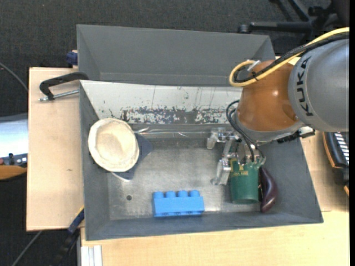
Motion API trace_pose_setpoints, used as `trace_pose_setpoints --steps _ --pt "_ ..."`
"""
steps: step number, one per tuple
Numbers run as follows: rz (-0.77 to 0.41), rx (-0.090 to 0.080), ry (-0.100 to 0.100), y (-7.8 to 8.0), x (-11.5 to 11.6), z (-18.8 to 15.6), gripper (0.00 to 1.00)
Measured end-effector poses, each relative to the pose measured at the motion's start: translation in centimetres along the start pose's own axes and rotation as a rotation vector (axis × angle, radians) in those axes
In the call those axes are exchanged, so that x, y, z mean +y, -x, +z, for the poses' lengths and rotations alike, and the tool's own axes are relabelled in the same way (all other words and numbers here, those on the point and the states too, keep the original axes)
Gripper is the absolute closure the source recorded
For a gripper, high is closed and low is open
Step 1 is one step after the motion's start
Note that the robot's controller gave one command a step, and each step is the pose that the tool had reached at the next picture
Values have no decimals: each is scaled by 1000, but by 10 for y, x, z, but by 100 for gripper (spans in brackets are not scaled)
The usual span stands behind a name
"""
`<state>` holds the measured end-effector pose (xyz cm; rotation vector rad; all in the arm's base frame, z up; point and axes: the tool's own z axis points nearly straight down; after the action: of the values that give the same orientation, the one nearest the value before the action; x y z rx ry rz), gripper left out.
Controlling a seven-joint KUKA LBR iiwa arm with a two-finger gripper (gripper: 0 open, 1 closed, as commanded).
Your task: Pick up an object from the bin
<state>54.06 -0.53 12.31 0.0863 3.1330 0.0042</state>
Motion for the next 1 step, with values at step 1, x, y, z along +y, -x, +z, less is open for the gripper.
trace_pose_setpoints --steps 1 --pt "57 -1 1 9 -14 24 0"
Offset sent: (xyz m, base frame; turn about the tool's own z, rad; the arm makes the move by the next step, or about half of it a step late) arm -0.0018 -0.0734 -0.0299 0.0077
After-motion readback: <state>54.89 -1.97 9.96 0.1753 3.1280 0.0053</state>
